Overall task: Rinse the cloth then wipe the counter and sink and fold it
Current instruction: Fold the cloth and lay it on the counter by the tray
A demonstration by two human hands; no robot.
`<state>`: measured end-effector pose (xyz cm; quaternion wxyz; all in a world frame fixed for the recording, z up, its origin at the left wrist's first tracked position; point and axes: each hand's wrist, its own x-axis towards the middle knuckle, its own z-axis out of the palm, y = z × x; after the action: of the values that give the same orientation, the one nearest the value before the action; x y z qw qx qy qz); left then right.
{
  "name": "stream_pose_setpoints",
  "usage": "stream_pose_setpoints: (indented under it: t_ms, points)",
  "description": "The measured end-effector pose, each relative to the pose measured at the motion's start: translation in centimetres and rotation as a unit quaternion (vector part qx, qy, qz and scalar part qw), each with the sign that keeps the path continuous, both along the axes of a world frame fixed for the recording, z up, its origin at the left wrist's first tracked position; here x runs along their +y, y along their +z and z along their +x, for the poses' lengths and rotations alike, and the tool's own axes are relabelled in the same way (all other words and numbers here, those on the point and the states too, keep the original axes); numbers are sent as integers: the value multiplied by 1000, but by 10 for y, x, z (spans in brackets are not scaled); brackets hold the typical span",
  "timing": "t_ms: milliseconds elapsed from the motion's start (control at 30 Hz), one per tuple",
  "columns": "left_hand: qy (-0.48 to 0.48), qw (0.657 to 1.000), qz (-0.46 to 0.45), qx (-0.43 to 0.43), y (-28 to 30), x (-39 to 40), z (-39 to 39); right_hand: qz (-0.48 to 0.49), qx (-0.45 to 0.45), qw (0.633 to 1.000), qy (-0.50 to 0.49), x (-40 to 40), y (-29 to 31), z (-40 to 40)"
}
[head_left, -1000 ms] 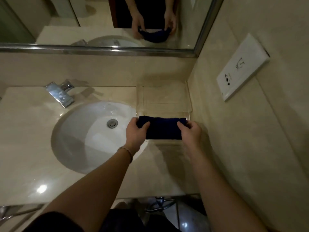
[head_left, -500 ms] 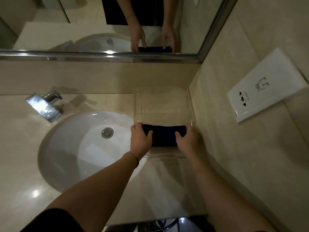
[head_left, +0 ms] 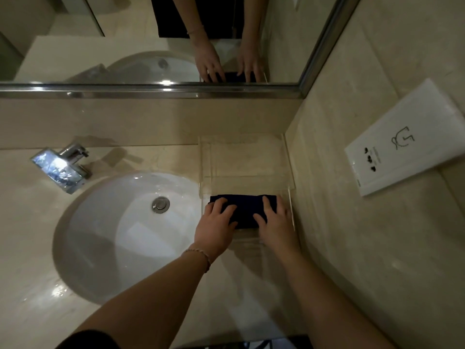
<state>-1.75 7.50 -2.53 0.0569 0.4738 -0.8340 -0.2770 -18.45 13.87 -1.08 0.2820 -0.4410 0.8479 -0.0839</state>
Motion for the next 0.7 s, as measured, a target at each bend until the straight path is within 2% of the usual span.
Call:
stream_pose_setpoints:
  t_ms: [233, 367, 400, 467, 533, 600, 700]
  points:
    - [12, 999, -39, 36, -5, 10, 5, 4, 13, 1000, 4, 5, 3, 2]
    - [101, 990, -88, 47, -5, 19, 14, -88, -3, 994, -65, 20, 5, 5]
    - [142, 986, -73, 48, -3, 22, 17, -109, 22, 990, -88, 25, 6, 5]
    - [246, 966, 15, 72, -1, 27, 22, -132, 93, 979, -127, 35, 9, 8]
    - [347, 922, 126, 116, -3, 32, 25, -140, 101, 969, -178, 45, 11, 15]
    - [379, 895, 181, 151, -3, 38, 27, -150, 51, 958, -240, 53, 7, 27]
    - [375, 874, 220, 216, -2, 49, 26, -170, -113, 911, -358, 58, 5, 48]
